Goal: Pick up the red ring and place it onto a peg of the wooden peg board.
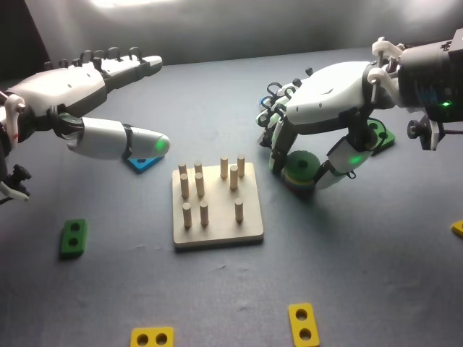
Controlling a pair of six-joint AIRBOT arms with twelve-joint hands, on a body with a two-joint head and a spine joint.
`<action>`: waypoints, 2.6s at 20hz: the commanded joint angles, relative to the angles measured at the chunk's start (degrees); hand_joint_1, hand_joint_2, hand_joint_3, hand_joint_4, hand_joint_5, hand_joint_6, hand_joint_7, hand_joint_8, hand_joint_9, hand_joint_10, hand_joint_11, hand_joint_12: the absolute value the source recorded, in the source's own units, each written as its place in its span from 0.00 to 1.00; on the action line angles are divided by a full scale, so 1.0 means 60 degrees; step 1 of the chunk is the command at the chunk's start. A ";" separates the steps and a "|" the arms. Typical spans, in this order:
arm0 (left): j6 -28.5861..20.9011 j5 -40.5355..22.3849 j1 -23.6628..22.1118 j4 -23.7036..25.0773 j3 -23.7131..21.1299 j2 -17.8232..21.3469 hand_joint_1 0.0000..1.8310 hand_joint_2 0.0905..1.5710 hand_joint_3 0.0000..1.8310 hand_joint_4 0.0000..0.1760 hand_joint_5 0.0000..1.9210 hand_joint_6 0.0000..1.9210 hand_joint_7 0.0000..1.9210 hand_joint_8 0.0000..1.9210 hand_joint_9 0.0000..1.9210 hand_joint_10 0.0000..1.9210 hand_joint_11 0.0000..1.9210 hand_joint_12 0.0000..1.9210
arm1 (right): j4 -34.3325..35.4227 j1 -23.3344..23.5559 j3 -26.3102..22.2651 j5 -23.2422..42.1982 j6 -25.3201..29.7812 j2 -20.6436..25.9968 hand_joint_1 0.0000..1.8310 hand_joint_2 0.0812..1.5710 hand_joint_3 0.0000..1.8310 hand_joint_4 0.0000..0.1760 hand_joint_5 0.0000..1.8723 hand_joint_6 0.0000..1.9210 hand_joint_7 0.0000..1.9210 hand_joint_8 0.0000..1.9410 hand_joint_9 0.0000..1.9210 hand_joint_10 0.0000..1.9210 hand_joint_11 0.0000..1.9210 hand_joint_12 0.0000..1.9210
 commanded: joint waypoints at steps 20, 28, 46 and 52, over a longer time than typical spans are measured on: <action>-0.0035 -0.1181 0.0223 -0.0451 0.0092 0.0087 0.19 0.61 0.00 0.98 0.00 0.00 0.00 0.00 0.00 0.00 0.00 0.00 | 0.1364 0.0594 -0.0994 0.1260 -0.0650 0.0524 0.63 0.72 0.00 0.00 0.48 0.58 0.22 0.00 0.09 0.00 0.00 0.18; -0.0035 -0.1182 0.0344 -0.0534 0.0093 0.0097 0.17 0.57 0.00 0.92 0.00 0.00 0.00 0.00 0.00 0.00 0.00 0.00 | 0.1738 0.0930 -0.1620 0.1837 -0.1122 0.0530 0.60 0.73 0.00 0.00 0.47 0.60 0.25 0.00 0.11 0.00 0.00 0.28; -0.0035 -0.1145 0.0172 -0.0454 0.0159 0.0043 0.17 0.59 0.00 0.86 0.00 0.00 0.00 0.00 0.00 0.00 0.00 0.00 | 0.1912 0.0956 -0.1927 0.1718 -0.1906 0.0308 0.64 0.67 0.00 0.00 0.56 0.47 0.29 0.00 0.17 0.00 0.00 0.56; -0.0035 -0.1129 0.0126 -0.0425 0.0170 0.0043 0.17 0.58 0.00 0.89 0.00 0.00 0.00 0.00 0.00 0.00 0.00 0.00 | 0.1905 0.0831 -0.1926 0.1717 -0.1901 0.0270 0.64 0.67 0.00 0.00 0.57 0.45 0.31 0.00 0.18 0.01 0.00 0.60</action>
